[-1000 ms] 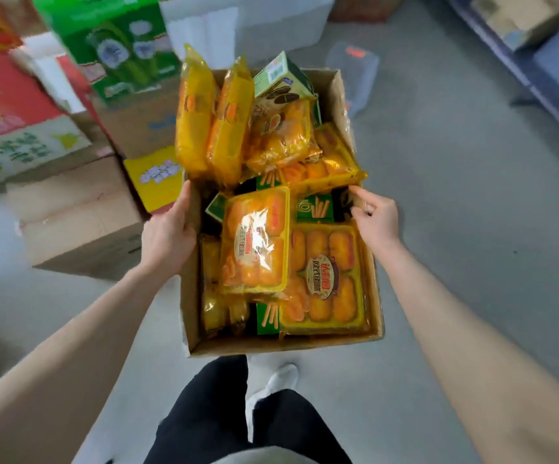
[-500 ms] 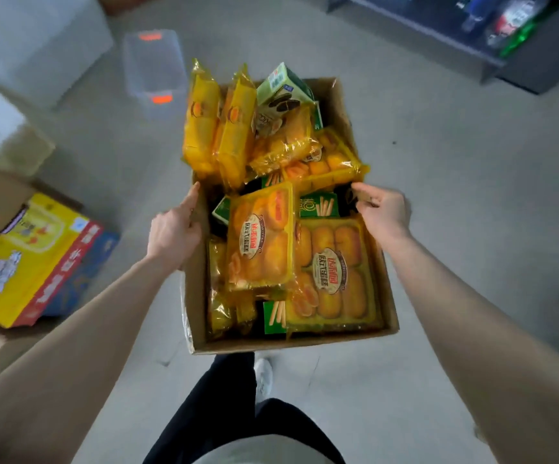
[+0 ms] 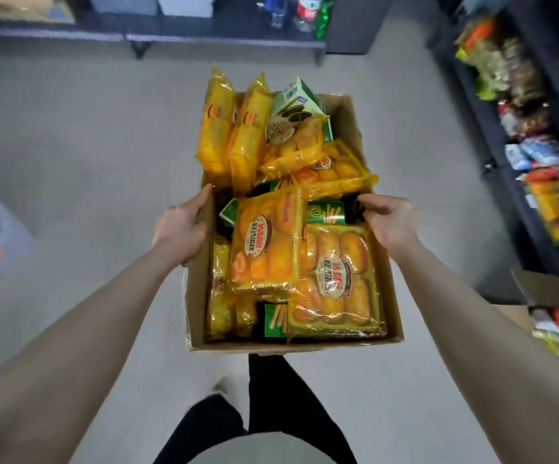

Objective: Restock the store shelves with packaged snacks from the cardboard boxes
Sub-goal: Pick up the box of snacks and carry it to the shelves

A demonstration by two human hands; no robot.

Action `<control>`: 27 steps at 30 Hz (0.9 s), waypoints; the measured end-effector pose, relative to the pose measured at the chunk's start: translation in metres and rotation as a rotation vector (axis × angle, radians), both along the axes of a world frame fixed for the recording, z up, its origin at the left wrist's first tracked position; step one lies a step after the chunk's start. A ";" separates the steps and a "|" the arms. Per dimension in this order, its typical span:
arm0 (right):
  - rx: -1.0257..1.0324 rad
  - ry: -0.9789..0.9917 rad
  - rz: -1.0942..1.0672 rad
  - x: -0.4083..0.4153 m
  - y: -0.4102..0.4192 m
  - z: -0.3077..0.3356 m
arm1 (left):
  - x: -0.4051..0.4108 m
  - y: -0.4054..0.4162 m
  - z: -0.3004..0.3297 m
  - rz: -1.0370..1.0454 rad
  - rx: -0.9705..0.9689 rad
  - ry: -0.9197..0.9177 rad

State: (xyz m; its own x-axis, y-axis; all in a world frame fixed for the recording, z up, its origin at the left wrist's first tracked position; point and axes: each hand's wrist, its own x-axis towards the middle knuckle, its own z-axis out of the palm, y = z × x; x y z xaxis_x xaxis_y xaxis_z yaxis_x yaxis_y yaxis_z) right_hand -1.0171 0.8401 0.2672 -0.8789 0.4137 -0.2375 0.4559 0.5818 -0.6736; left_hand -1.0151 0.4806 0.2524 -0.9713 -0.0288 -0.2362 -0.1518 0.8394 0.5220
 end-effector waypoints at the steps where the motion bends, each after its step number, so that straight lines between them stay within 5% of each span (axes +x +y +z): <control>1: -0.007 0.002 -0.029 -0.020 0.014 0.001 | -0.029 0.013 0.001 -0.029 0.007 0.011; 27: 0.014 0.005 -0.607 -0.547 0.320 0.014 | -0.736 0.373 0.005 -0.579 0.092 0.118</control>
